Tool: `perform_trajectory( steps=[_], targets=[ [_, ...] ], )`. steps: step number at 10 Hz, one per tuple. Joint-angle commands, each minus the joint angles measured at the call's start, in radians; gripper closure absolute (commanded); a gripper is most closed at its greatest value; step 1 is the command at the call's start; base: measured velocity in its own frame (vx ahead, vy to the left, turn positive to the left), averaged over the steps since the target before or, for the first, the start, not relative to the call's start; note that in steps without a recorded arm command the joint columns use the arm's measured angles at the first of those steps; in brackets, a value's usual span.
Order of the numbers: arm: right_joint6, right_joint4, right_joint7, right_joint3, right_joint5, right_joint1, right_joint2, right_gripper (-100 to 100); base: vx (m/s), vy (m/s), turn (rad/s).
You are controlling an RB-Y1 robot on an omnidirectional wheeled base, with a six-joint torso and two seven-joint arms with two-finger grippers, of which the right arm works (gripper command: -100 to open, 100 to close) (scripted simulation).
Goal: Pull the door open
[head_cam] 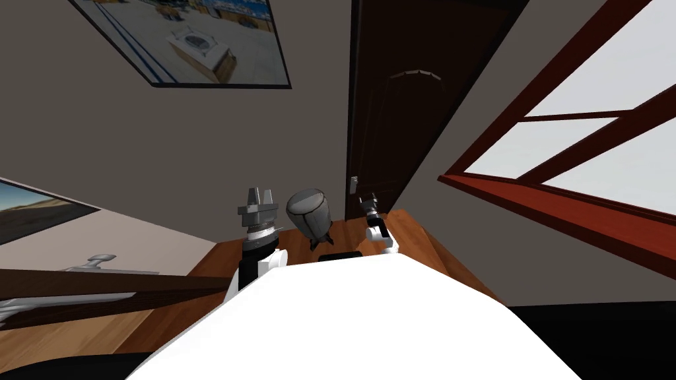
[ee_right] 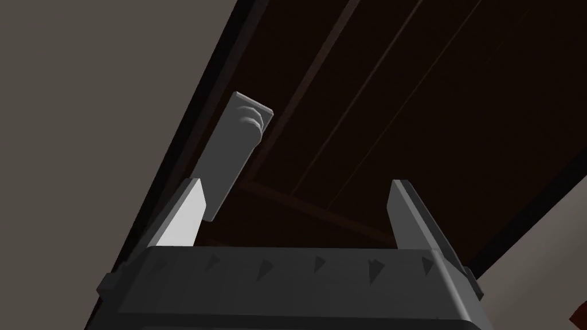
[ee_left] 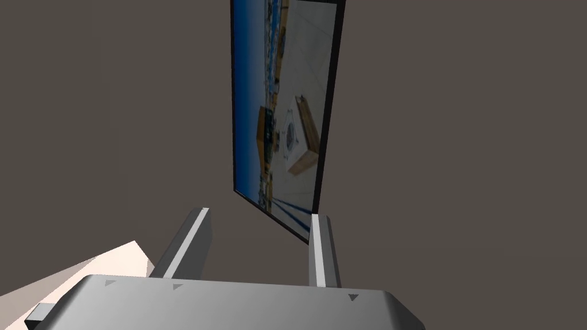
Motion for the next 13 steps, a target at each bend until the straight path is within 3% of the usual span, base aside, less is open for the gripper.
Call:
perform_trajectory(
  steps=[1,13],
  targets=[
    [0.008,0.033,-0.042,0.003,-0.011,-0.019,0.009,-100,0.058,-0.100,0.077],
    [0.032,0.227,-0.287,0.019,-0.083,-0.118,0.060,-100,0.071,-0.089,0.070]
  ],
)
